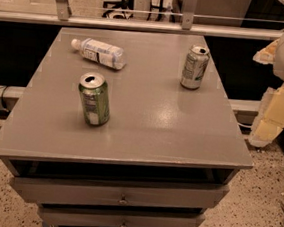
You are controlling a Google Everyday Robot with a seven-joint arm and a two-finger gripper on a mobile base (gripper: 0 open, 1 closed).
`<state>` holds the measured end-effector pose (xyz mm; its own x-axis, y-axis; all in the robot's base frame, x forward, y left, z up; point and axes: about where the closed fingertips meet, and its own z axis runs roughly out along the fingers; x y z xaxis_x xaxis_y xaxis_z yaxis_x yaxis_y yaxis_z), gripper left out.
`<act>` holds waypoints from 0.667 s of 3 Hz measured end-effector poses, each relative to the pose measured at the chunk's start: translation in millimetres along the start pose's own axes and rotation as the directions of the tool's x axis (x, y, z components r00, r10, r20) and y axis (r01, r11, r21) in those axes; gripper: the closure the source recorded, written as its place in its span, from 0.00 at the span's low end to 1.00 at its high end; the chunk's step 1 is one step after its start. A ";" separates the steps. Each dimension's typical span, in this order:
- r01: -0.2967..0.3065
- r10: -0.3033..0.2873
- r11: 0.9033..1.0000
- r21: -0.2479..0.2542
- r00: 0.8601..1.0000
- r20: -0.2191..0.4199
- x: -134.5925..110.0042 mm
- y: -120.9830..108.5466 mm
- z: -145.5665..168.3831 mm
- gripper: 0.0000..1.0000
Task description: Place blue plastic bottle upright
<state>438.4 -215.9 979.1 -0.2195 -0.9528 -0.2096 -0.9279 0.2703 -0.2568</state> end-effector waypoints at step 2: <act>0.054 -0.054 0.999 -0.007 0.998 0.034 -39.6 -17.1 30.6 0.00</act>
Offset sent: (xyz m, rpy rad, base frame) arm 0.0852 0.0927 -0.0460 0.0425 -0.0025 0.1545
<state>472.1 -178.5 963.0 -0.1588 -0.9608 -0.2273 -0.9407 0.2172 -0.2608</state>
